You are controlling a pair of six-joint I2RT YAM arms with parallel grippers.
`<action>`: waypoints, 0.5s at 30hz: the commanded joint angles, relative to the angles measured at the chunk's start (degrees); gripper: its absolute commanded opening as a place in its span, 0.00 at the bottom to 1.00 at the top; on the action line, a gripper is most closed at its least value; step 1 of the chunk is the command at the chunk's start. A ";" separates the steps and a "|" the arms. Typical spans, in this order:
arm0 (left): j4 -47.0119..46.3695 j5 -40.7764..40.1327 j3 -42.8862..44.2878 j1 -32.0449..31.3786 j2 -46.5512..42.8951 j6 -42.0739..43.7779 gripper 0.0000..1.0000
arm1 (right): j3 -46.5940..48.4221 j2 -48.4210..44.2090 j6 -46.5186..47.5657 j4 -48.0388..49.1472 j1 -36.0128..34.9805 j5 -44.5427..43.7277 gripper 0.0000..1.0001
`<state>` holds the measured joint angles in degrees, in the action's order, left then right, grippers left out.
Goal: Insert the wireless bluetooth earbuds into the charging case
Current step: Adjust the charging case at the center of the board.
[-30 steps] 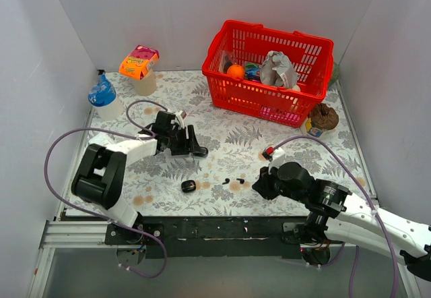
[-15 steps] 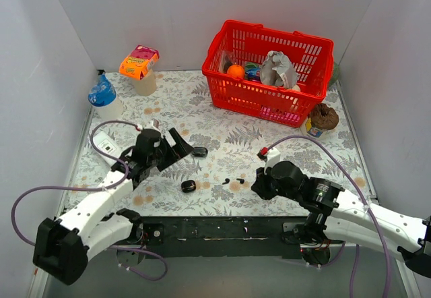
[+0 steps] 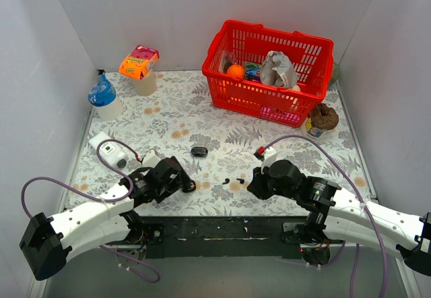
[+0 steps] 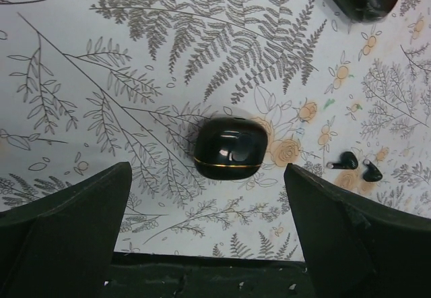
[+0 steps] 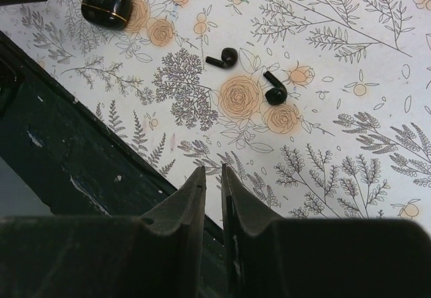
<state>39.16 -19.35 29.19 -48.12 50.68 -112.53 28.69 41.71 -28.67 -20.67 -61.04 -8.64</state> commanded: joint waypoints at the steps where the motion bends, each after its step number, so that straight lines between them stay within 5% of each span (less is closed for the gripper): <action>1: 0.49 -3.59 -1.85 -0.13 -3.56 -13.52 0.98 | -0.30 -0.93 -1.48 3.26 0.04 1.17 0.22; 5: -0.22 -2.01 -3.34 -0.13 -2.78 -11.31 0.97 | -1.18 -1.28 -2.01 3.53 0.04 2.14 0.19; 12: -1.63 -0.42 -7.65 -0.13 -7.94 -11.31 0.56 | -2.14 -2.25 -2.01 3.61 0.04 2.14 0.13; 13: -0.76 -0.77 -7.83 -0.13 -8.92 -11.66 0.44 | -2.14 -2.25 -2.01 3.53 0.04 2.05 0.13; 15: -0.05 -1.56 -8.36 -0.13 -10.76 -12.45 0.37 | -2.32 -2.25 -2.10 3.70 0.04 1.97 0.12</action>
<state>38.20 -19.14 21.65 -48.14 43.79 -114.45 26.94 40.27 -30.15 -19.11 -61.04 -6.90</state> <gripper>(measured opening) 0.438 0.131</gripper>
